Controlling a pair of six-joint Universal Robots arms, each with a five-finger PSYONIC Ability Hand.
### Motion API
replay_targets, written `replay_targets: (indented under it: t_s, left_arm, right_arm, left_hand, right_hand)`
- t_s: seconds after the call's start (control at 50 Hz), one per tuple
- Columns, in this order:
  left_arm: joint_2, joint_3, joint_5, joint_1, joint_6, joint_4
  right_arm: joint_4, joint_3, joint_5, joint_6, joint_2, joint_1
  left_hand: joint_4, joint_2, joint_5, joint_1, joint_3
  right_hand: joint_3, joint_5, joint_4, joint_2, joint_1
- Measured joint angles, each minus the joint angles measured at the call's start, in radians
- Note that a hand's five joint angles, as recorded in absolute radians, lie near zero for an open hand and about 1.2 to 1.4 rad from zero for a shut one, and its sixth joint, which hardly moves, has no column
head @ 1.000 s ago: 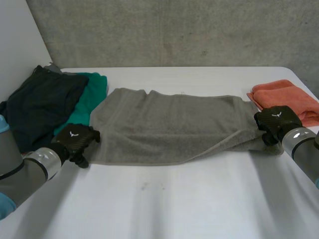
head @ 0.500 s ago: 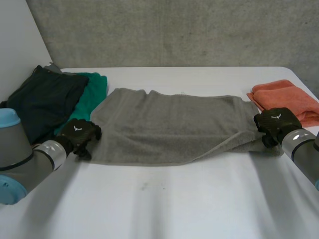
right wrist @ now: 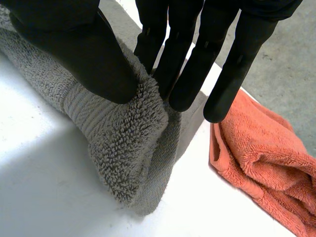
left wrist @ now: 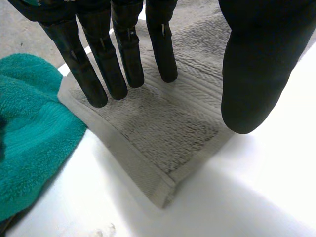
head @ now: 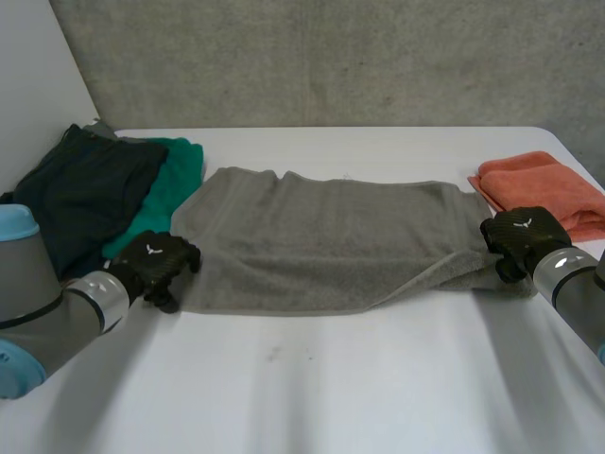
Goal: Fold the laundry.
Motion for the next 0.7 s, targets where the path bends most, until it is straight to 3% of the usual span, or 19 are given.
replay_targets:
  t_s: [0.7]
  left_arm:
    - [-0.121, 0.125, -0.004, 0.01, 0.003, 0.011]
  right_arm:
    - [-0.001, -0.001, -0.001, -0.009, 0.021, 0.0]
  left_hand:
    - [0.078, 0.07, 0.071, 0.071, 0.068]
  right_hand:
    - [0.0, 0.0, 0.0, 0.0, 0.0]
